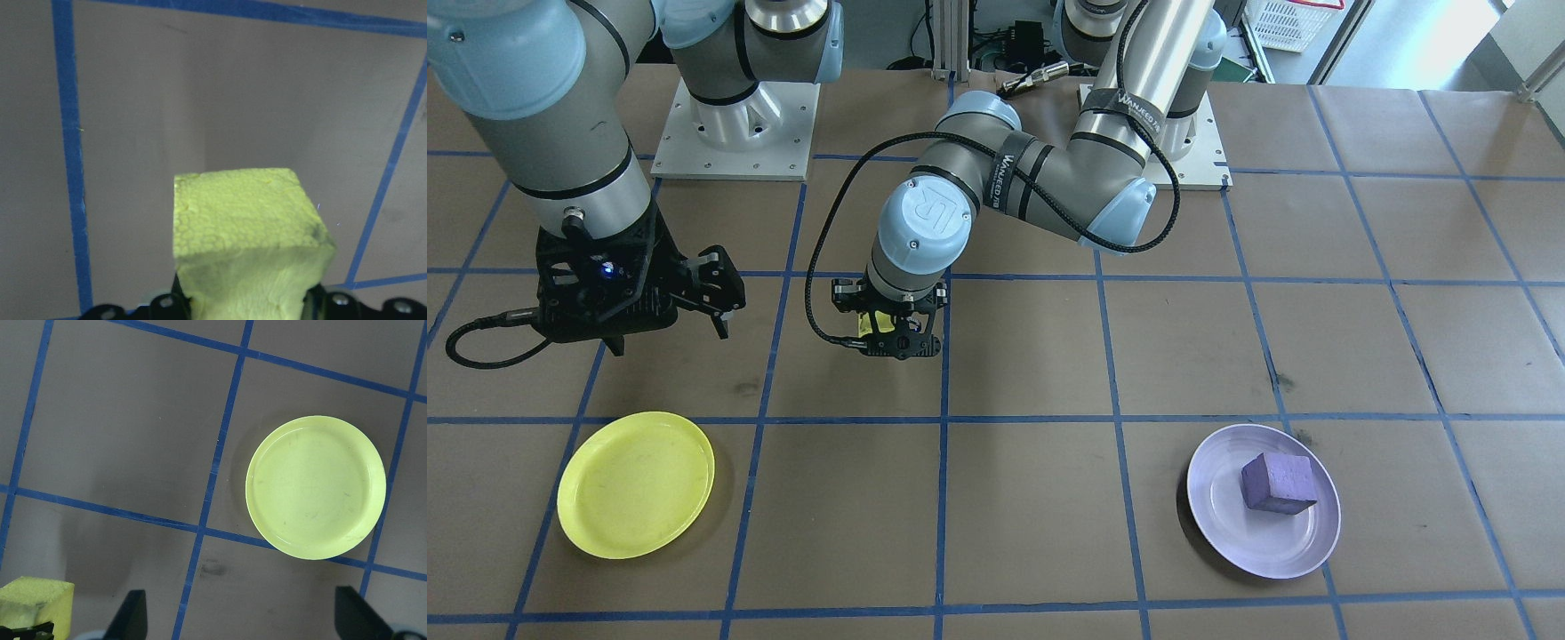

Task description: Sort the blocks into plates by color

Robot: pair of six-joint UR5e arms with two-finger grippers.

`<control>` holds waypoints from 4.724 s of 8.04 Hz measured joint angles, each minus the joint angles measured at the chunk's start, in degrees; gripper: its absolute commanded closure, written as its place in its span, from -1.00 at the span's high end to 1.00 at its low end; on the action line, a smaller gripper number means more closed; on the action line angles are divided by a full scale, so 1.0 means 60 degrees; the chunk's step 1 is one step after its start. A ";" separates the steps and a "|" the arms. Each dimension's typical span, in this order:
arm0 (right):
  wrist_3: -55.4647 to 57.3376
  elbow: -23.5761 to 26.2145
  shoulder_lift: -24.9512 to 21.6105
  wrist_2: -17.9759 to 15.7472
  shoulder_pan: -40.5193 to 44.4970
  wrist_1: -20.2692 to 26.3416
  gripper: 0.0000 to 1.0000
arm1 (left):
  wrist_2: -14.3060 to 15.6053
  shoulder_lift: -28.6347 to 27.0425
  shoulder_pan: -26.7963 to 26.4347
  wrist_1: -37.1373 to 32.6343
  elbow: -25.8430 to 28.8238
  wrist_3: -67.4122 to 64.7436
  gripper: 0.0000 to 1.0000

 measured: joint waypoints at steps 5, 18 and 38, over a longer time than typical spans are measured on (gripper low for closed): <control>-0.0017 0.0000 0.0009 0.0000 -0.0021 0.0000 1.00 | 0.0915 -0.0102 -0.0079 0.0602 -0.0380 0.1146 -0.99; -0.0004 -0.0005 0.0019 0.0046 -0.0195 -0.0021 1.00 | 0.1211 0.1068 0.1157 -0.0142 -0.0602 0.1602 0.65; 0.4613 0.1616 0.2699 0.2016 0.2497 -0.1219 1.00 | 0.3622 0.4399 0.3084 -0.3287 0.2162 0.3749 1.00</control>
